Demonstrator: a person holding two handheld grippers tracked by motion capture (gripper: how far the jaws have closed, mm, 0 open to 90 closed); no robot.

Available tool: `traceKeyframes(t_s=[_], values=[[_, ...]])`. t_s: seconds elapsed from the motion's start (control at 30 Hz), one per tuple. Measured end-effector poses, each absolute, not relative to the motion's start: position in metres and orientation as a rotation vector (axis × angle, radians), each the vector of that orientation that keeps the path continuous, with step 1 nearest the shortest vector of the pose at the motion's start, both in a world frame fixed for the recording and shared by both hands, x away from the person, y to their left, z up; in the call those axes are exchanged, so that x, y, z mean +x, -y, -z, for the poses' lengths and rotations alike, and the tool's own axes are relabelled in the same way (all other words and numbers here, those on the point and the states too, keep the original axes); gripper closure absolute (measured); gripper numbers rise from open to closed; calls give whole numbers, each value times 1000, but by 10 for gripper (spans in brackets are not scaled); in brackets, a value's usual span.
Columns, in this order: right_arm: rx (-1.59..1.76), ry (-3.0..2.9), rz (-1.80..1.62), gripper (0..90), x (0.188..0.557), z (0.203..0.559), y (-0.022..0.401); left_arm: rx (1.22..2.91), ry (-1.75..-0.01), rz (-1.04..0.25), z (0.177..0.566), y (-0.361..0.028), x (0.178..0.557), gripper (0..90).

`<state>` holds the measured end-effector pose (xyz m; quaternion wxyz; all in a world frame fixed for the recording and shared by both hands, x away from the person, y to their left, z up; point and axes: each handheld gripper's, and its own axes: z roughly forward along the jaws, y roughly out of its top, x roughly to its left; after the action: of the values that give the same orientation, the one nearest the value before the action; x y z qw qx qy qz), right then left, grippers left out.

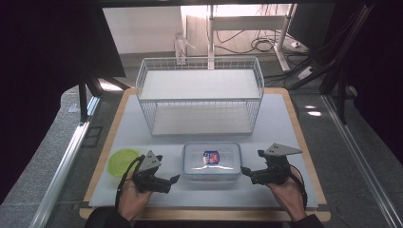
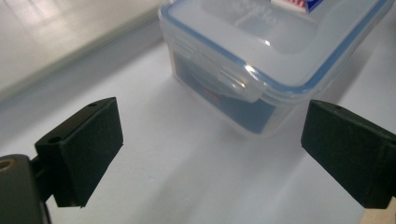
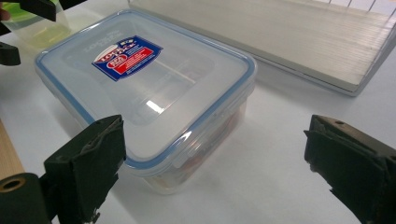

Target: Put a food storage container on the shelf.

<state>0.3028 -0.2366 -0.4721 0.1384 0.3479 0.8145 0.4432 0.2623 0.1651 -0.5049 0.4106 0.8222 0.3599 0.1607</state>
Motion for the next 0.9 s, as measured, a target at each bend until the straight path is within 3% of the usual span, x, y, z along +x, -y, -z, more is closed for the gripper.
traceKeyframes(t_s=[0.47,0.9], values=[[979,-2439,-1270,29,311,478,227,2040,-881,-226,492,-155,291,48],[1076,-2569,-1277,19,329,488,216,2023,-901,-32,507,-136,324,16]])
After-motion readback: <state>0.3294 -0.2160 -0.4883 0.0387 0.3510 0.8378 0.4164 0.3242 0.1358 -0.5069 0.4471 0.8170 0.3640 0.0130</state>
